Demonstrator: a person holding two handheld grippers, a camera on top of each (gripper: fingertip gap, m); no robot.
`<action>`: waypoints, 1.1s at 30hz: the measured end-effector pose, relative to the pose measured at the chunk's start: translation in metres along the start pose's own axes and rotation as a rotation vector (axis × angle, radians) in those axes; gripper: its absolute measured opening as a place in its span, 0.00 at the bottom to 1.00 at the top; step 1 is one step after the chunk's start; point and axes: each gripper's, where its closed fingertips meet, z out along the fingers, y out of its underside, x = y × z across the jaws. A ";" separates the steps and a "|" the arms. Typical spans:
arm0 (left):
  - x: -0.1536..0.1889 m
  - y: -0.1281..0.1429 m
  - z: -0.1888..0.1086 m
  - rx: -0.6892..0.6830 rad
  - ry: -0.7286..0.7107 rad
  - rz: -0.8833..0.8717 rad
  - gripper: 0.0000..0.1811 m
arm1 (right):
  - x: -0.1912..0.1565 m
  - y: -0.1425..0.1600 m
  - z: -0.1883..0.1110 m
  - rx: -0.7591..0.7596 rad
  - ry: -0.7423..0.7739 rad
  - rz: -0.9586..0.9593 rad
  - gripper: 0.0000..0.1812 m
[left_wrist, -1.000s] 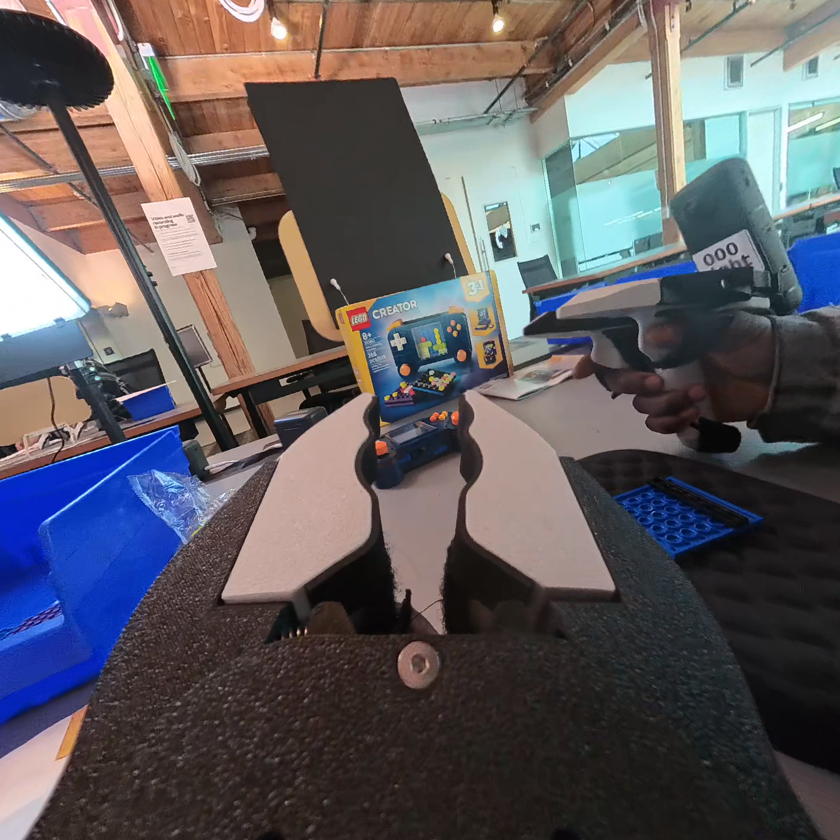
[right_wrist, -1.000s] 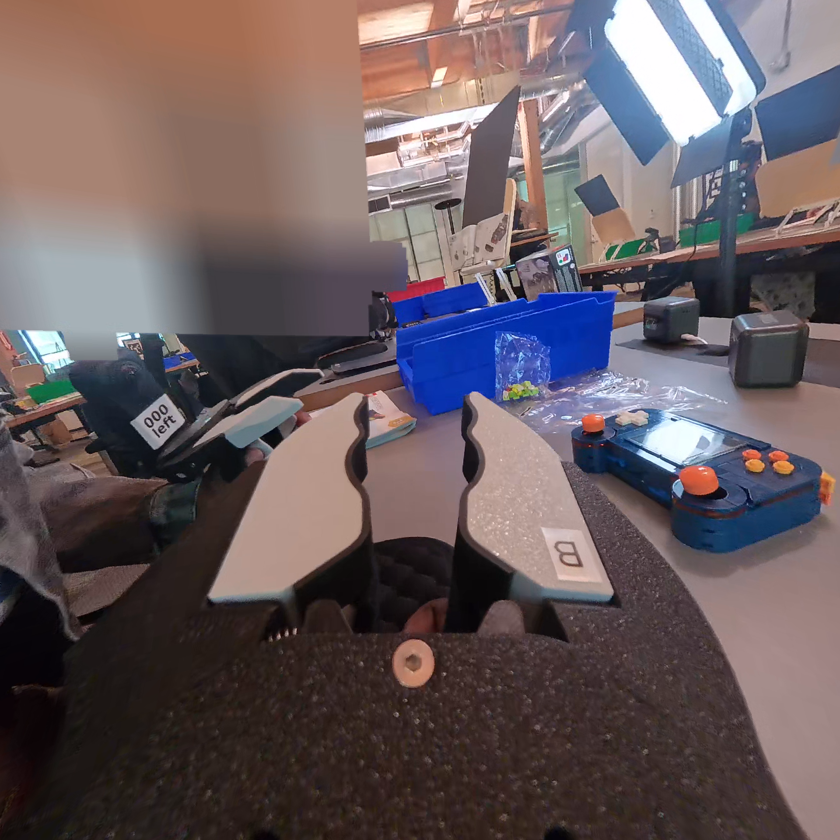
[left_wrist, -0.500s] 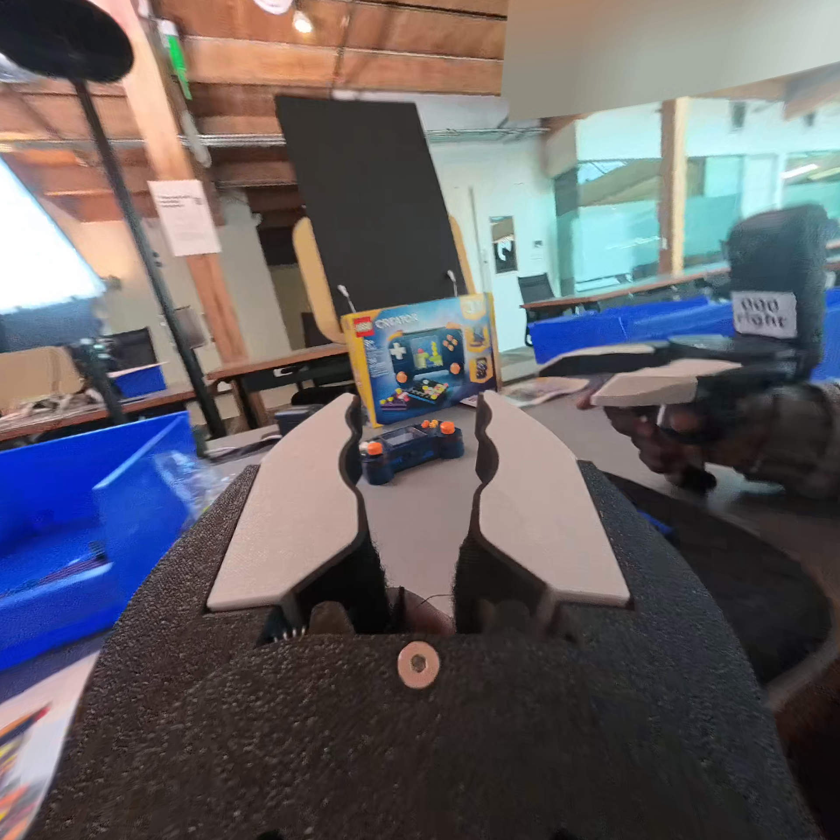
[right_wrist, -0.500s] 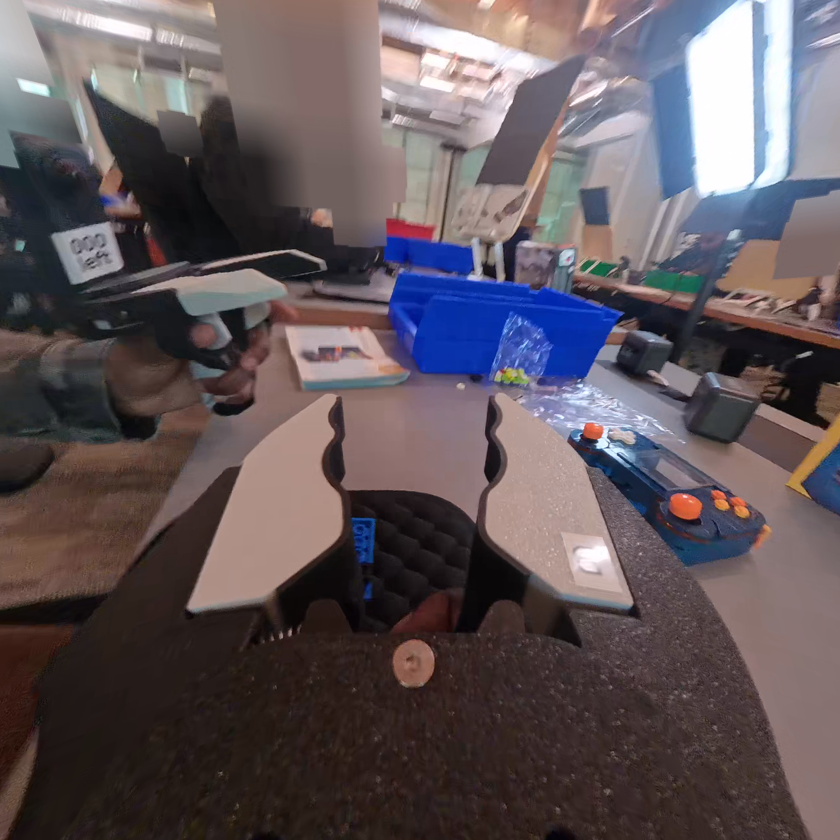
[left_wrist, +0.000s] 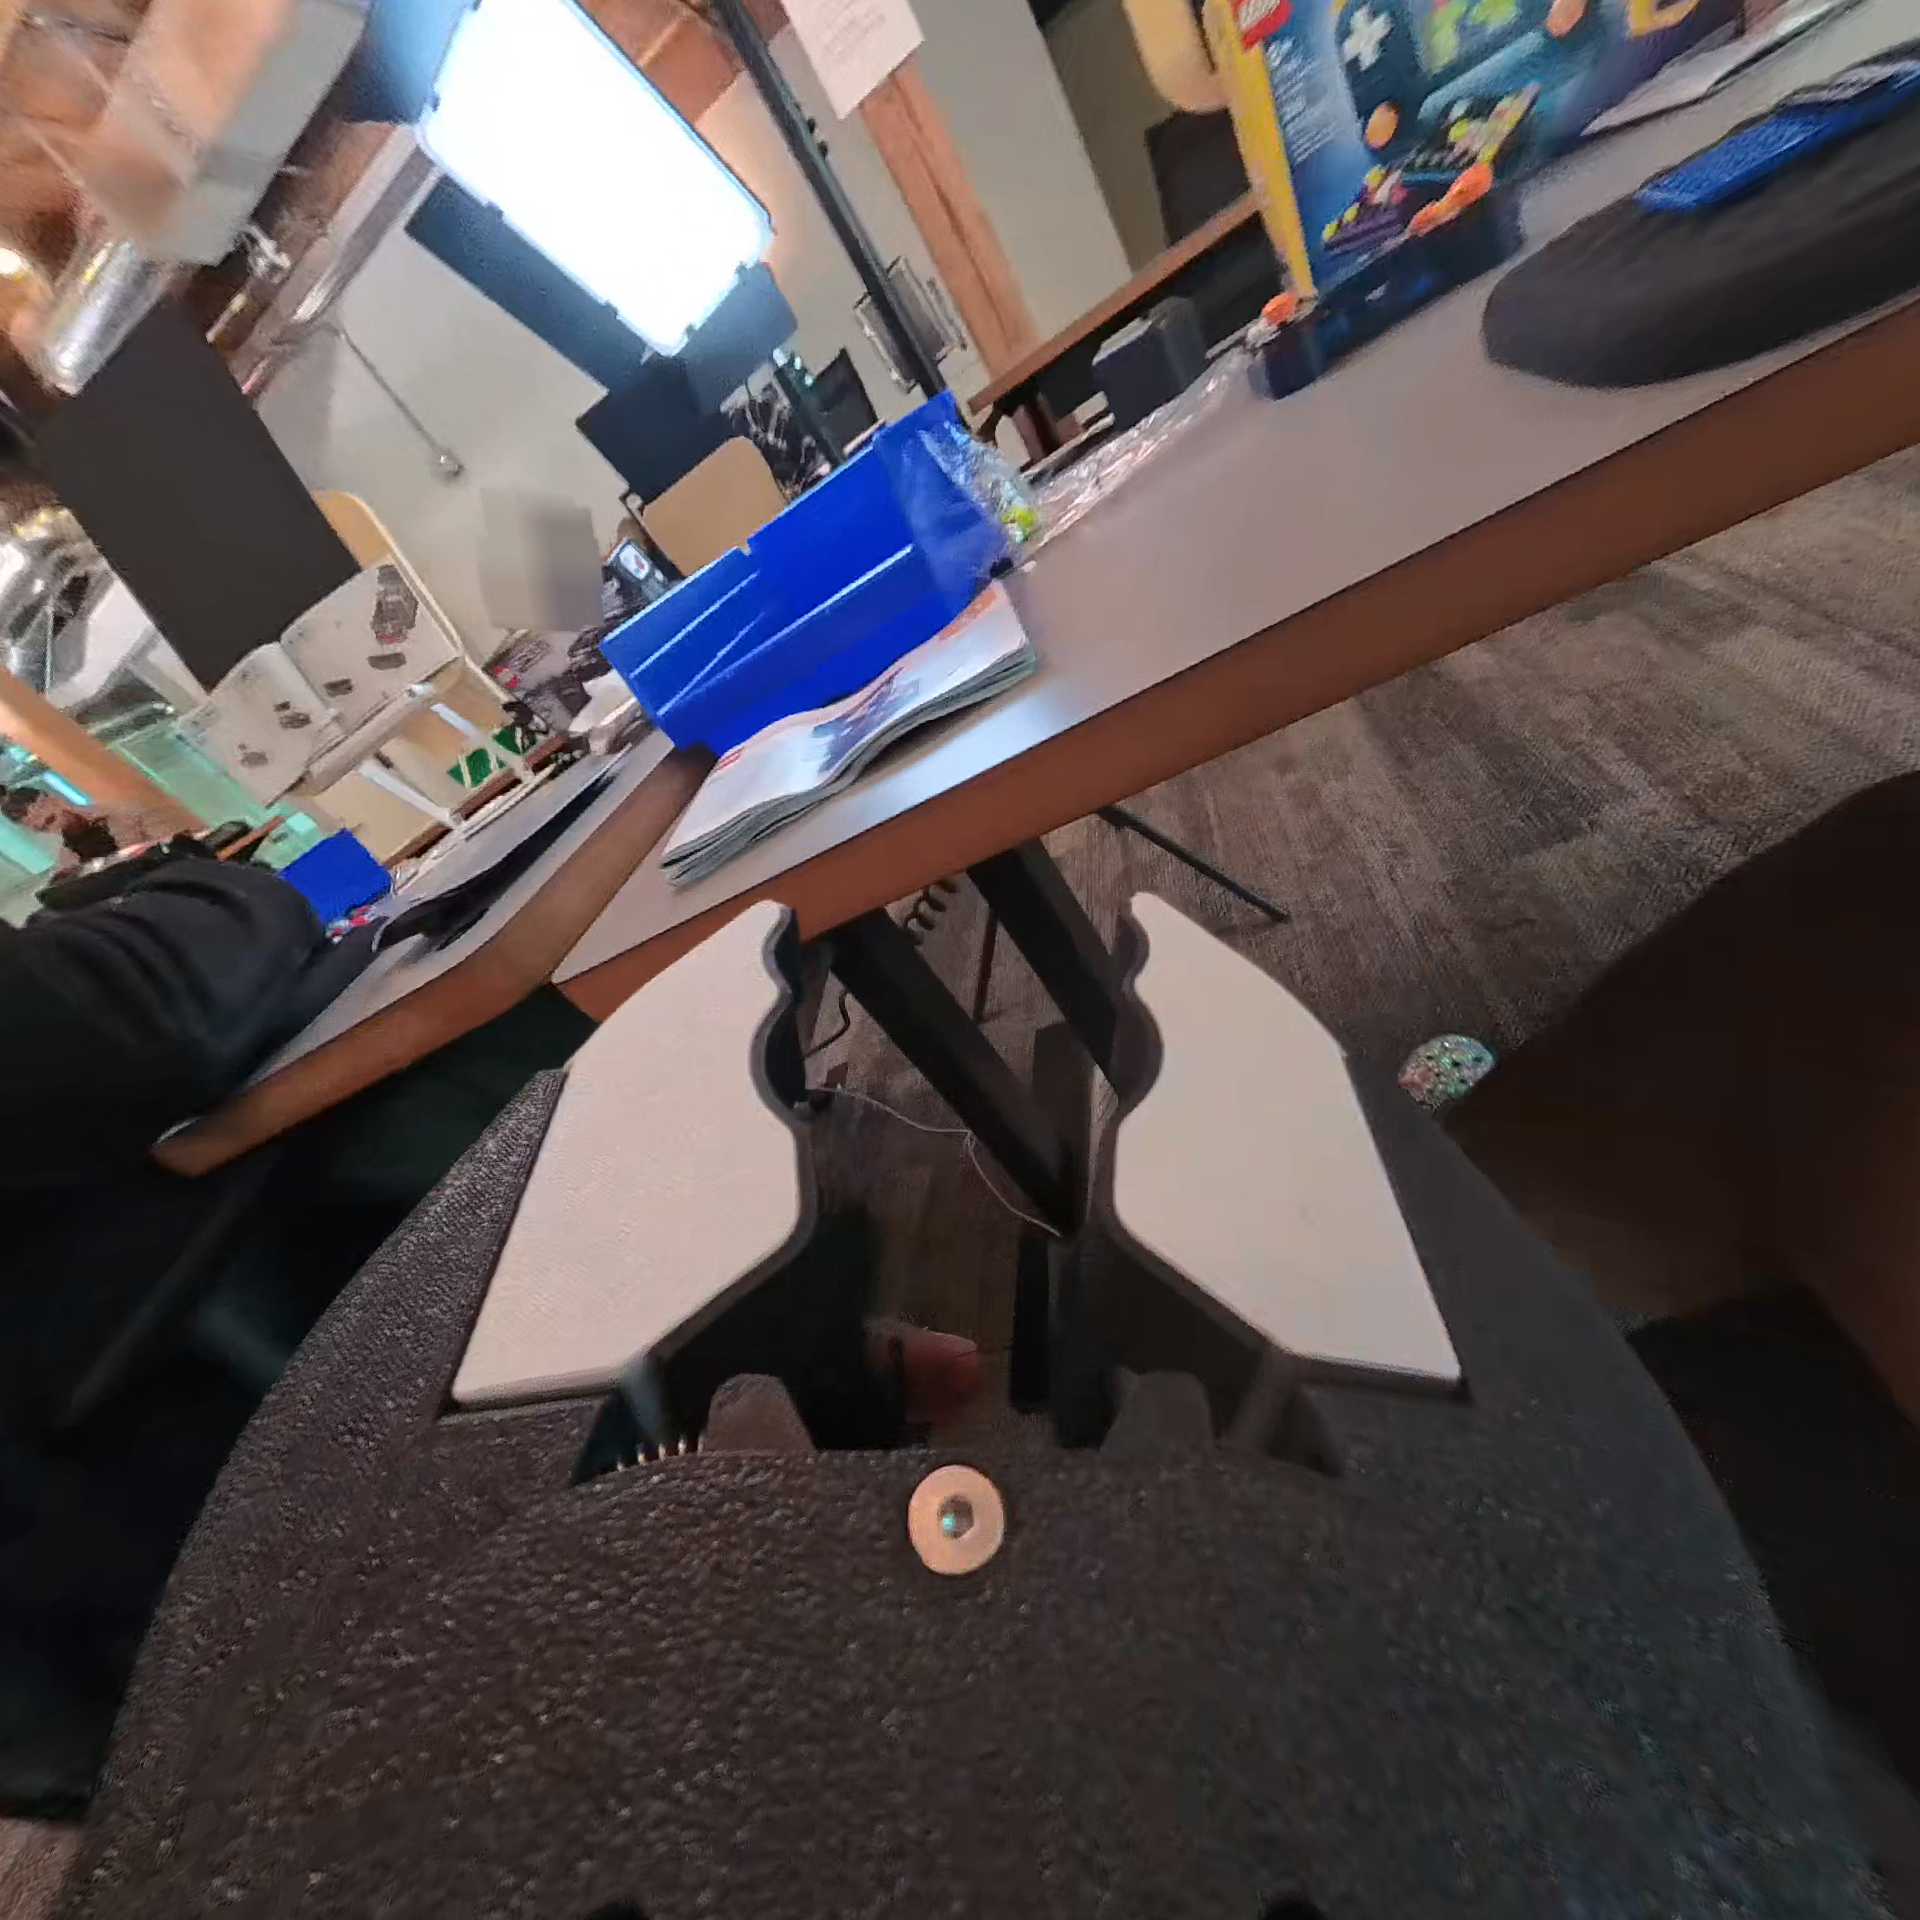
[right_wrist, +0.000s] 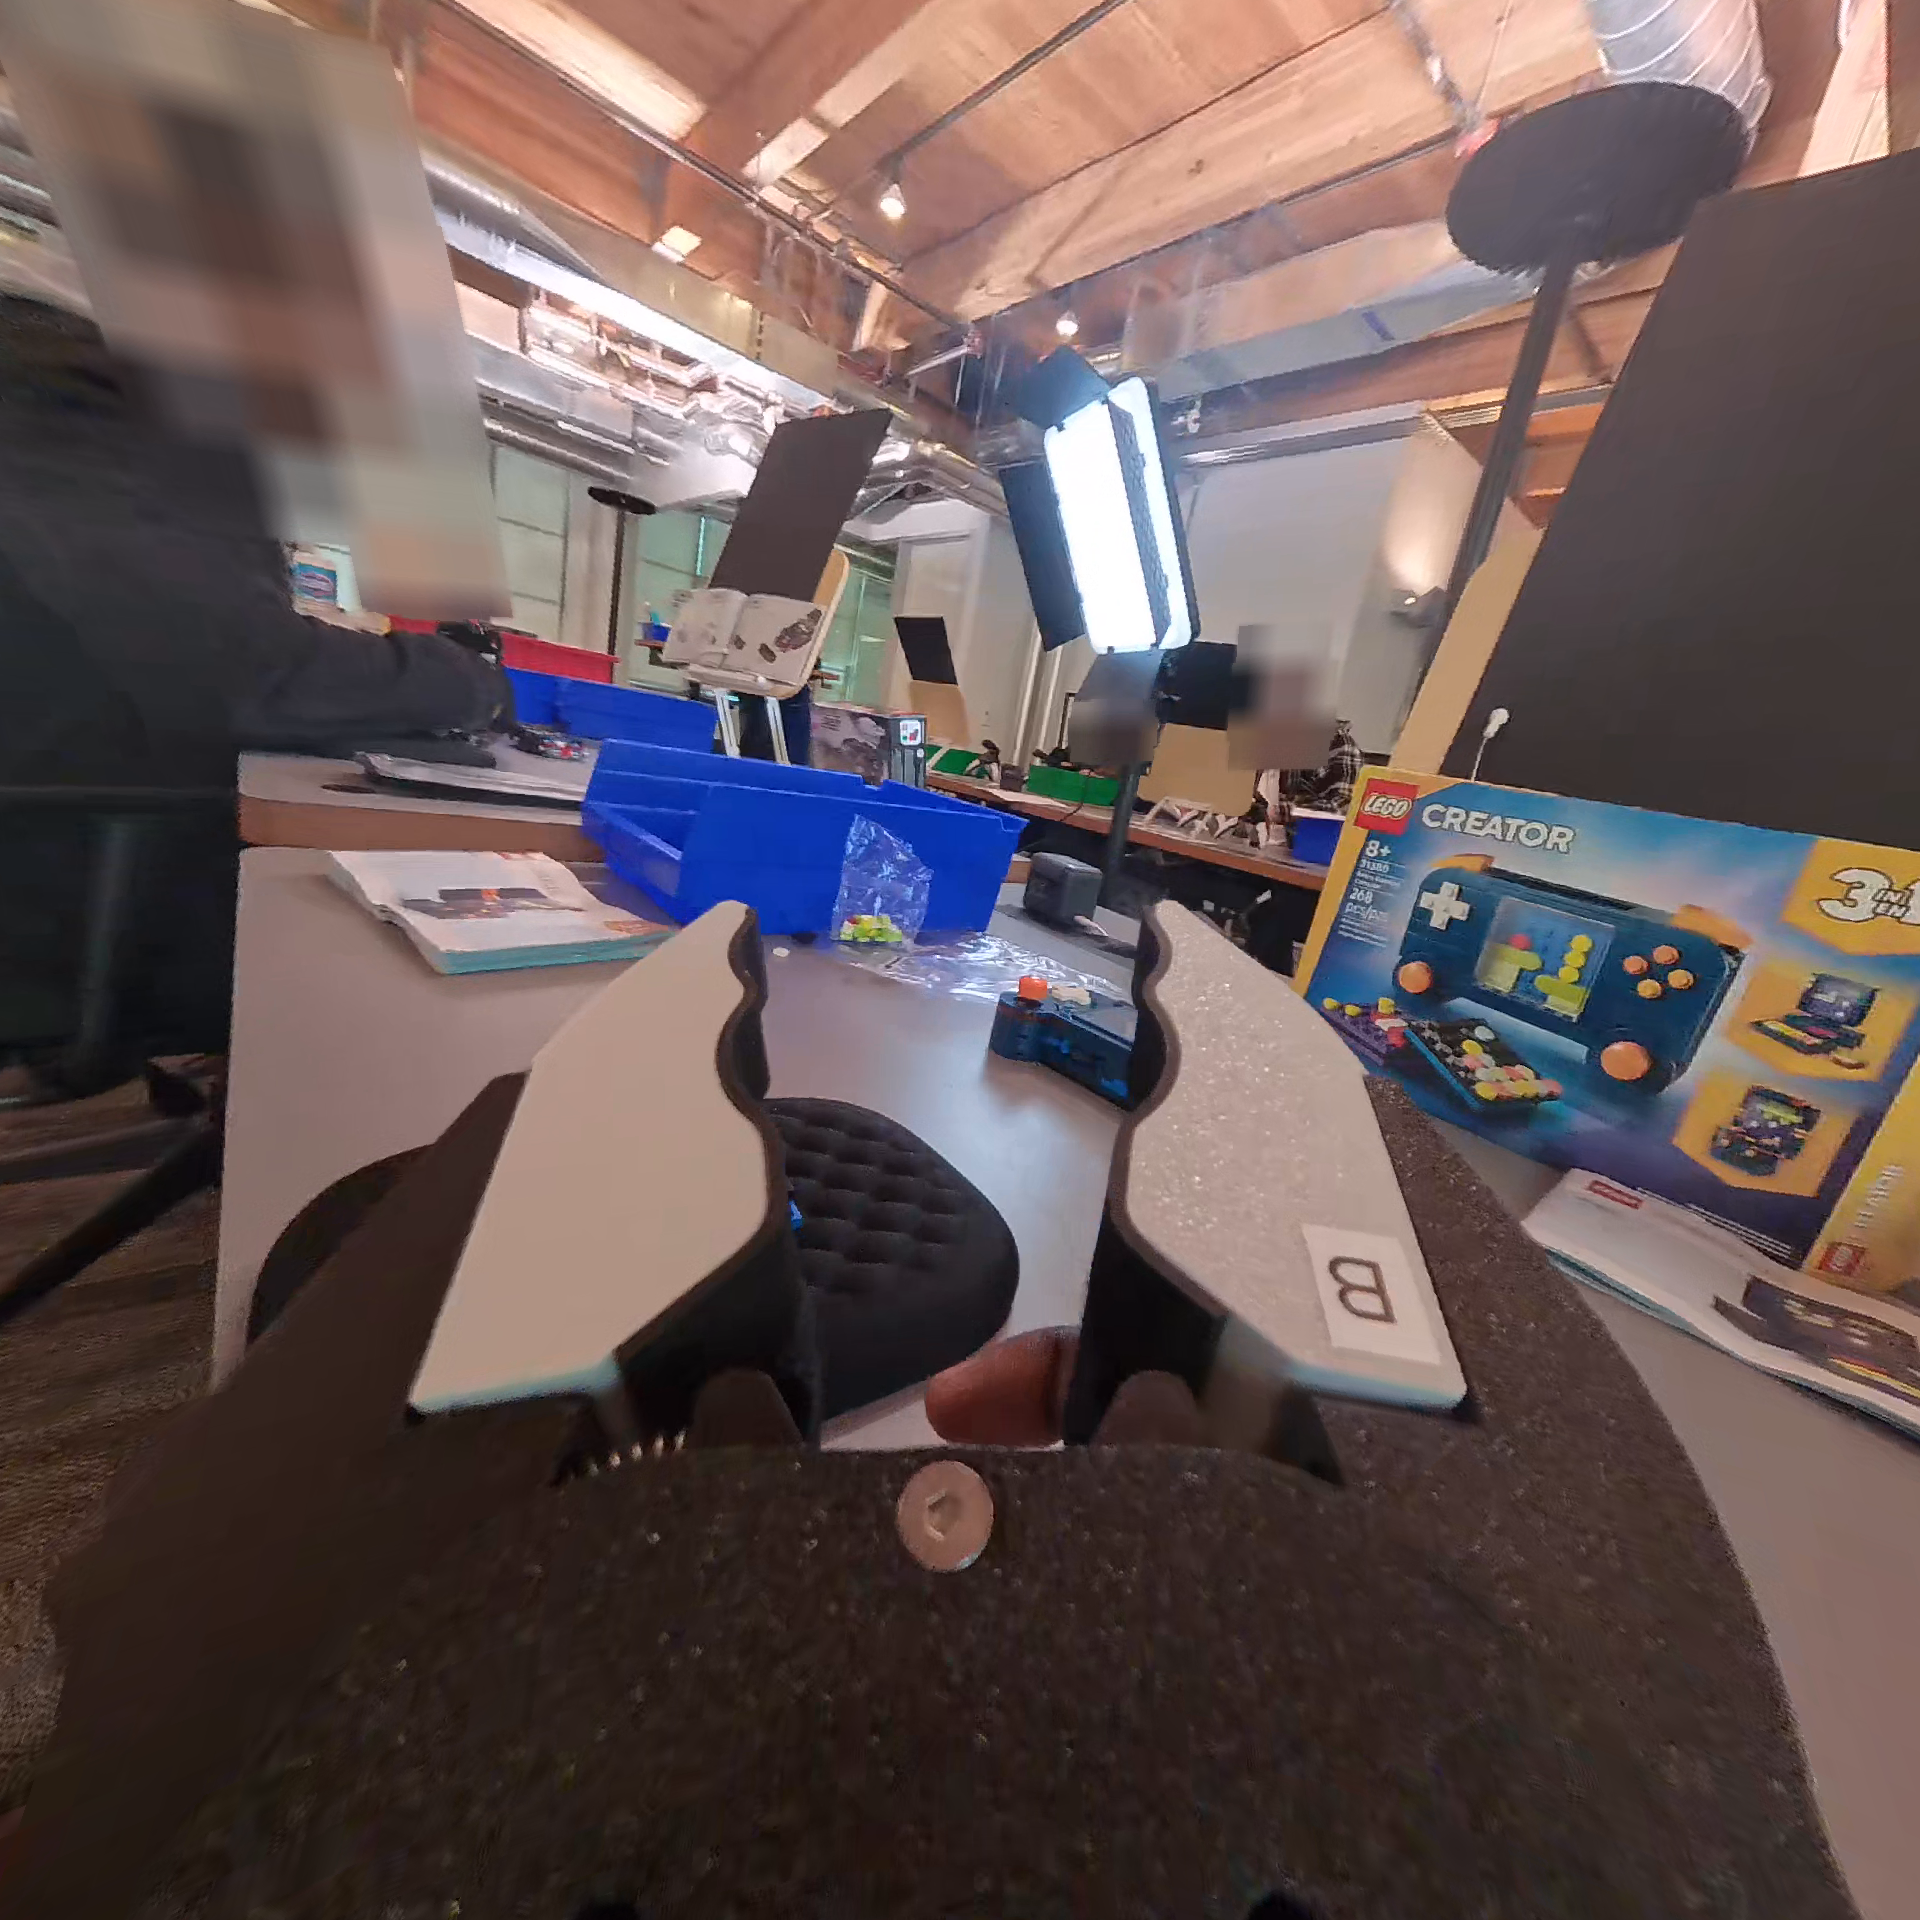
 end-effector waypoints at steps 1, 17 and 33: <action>0.002 0.004 0.003 -0.019 0.009 -0.010 0.31 | -0.001 0.003 0.002 -0.019 -0.002 -0.015 0.39; 0.013 0.044 0.033 -0.186 0.108 -0.283 0.32 | -0.023 0.010 0.006 -0.054 -0.091 -0.161 0.40; 0.076 0.091 0.080 -0.542 0.343 -0.151 0.26 | -0.013 0.029 0.033 -0.206 -0.186 -0.014 0.37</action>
